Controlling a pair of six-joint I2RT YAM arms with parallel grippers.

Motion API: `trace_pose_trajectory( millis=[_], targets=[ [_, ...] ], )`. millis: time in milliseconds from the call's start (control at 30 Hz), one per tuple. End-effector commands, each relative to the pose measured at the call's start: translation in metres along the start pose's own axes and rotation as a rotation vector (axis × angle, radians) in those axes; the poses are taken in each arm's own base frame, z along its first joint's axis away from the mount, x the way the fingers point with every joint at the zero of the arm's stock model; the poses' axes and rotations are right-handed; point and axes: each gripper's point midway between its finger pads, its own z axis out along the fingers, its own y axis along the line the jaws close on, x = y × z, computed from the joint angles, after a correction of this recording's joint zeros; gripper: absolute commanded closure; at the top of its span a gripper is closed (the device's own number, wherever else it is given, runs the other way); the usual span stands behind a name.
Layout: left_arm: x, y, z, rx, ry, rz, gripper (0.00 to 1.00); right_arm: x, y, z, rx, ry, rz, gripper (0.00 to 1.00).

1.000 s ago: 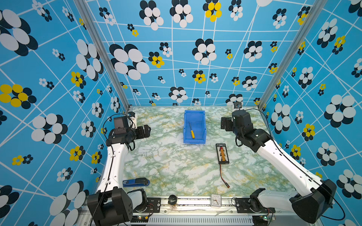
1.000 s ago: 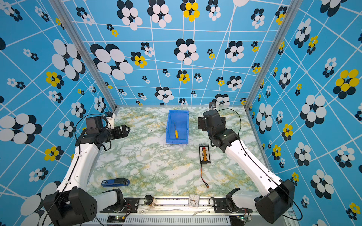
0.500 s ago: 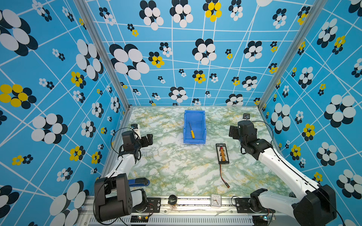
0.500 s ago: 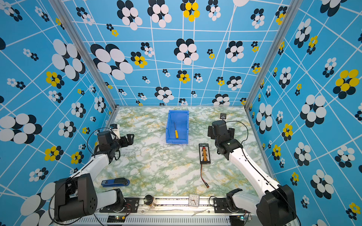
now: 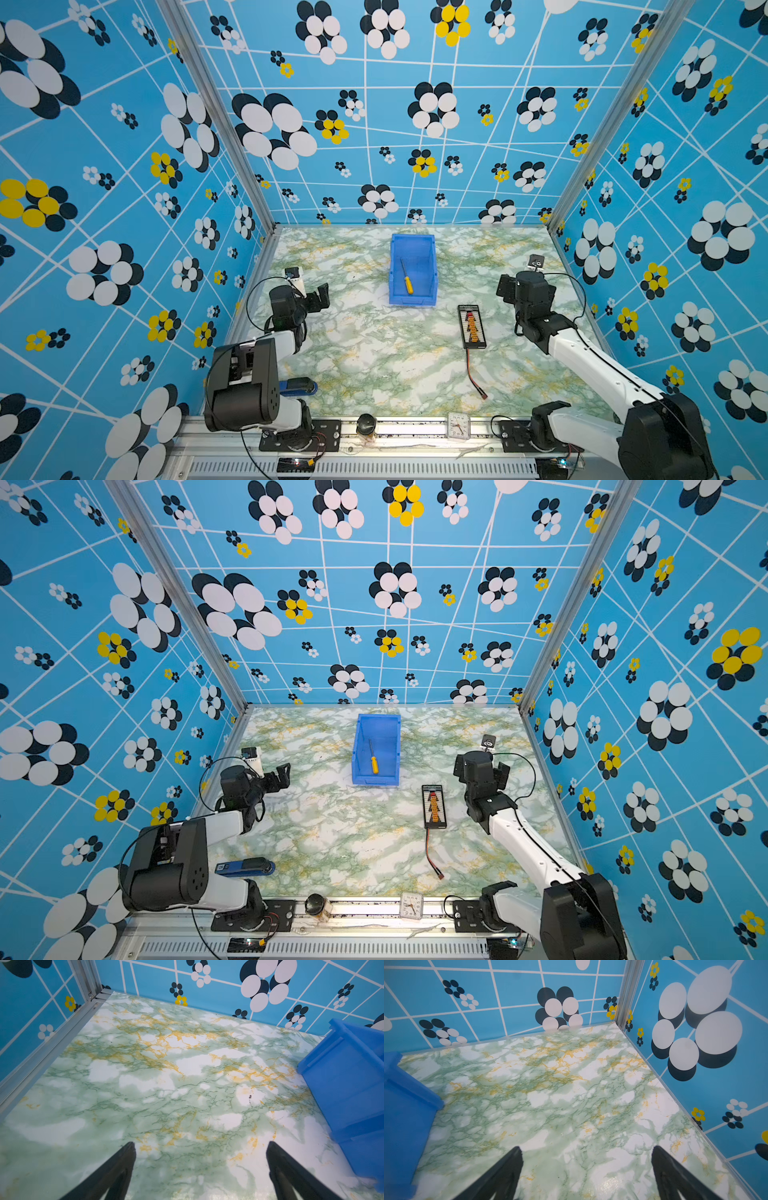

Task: Put the screwdriver in the bin
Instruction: Reset both arms

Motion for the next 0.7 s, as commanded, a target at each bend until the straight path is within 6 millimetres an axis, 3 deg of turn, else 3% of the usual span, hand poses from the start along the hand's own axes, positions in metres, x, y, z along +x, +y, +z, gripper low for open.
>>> trace_pose_trajectory(
  millis=[0,267,567,667],
  targets=[
    [-0.004,-0.01,-0.001,0.012,-0.058,0.059,0.01,-0.005,-0.013,0.01,0.037,-0.074,0.021,0.01],
    [0.006,-0.016,-0.009,0.003,-0.145,0.115,0.01,0.027,-0.037,0.034,0.075,-0.118,0.038,0.01],
    [0.009,-0.014,-0.001,-0.008,-0.118,0.119,0.01,0.053,-0.009,0.061,-0.057,-0.123,-0.01,0.01],
    [0.009,-0.015,0.001,-0.015,-0.108,0.125,0.01,0.055,-0.008,0.066,-0.074,-0.124,0.0,0.01]
  ],
)
